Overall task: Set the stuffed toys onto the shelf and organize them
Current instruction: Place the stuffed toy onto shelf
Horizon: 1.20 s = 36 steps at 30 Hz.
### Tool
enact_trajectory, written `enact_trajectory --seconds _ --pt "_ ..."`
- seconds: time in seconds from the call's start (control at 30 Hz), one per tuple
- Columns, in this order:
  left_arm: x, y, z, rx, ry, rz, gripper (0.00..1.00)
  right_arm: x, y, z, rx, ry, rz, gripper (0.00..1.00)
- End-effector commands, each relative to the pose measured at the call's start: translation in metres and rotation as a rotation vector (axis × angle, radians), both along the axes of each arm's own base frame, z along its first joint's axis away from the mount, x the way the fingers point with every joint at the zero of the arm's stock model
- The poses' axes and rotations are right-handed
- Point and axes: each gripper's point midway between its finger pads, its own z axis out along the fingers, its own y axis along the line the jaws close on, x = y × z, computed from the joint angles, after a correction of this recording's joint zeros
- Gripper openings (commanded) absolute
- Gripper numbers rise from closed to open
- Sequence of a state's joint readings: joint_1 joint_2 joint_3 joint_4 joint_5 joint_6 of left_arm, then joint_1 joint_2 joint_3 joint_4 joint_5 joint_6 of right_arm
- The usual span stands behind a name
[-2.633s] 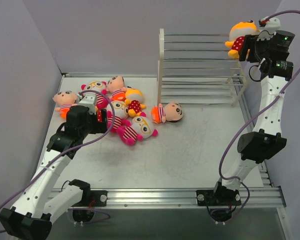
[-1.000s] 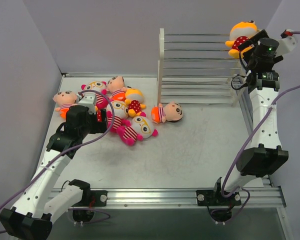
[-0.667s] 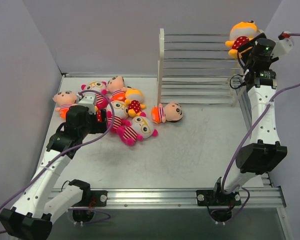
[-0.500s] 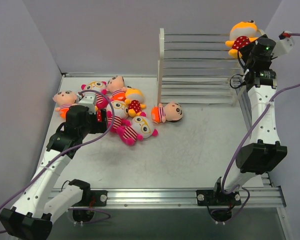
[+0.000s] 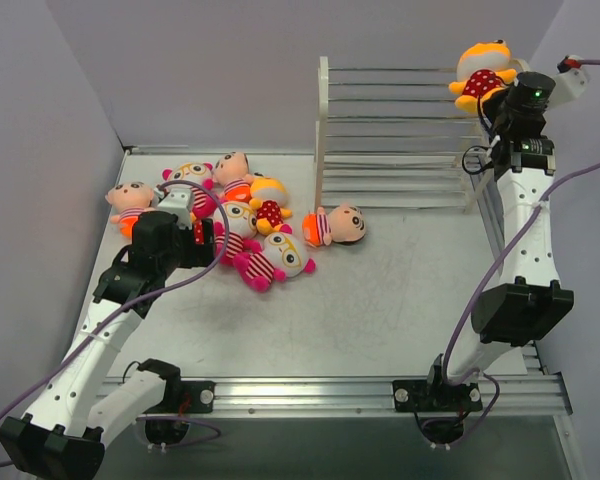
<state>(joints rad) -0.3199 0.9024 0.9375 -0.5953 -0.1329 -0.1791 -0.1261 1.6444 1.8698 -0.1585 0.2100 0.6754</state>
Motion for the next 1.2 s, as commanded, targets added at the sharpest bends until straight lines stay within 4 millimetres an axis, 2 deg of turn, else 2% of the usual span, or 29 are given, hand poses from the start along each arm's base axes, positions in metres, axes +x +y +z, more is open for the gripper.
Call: enact_trajectory --seconds 0.0,0.37,0.93,1.0,1.07,1.17 --pt "0.0 -0.002 0.001 -0.012 -0.002 -0.007 0.96 0.006 0.0 0.031 -0.043 -0.071 0.047 0.0" --pt "0.0 -0.002 -0.001 -0.011 0.001 -0.007 0.96 0.017 0.0 0.032 -0.053 -0.083 0.168 0.0" --pt "0.0 -0.002 -0.002 -0.008 0.007 -0.005 0.96 0.023 -0.014 0.02 -0.039 -0.065 0.205 0.01" --pt "0.0 -0.002 -0.002 -0.008 0.007 -0.004 0.96 0.023 -0.015 0.019 -0.04 -0.063 0.204 0.1" --pt "0.0 -0.002 -0.002 -0.008 0.007 -0.004 0.96 0.023 -0.016 0.017 -0.037 -0.059 0.201 0.14" --pt "0.0 -0.002 -0.002 -0.008 0.006 -0.004 0.96 0.021 -0.017 0.016 -0.037 -0.058 0.196 0.25"
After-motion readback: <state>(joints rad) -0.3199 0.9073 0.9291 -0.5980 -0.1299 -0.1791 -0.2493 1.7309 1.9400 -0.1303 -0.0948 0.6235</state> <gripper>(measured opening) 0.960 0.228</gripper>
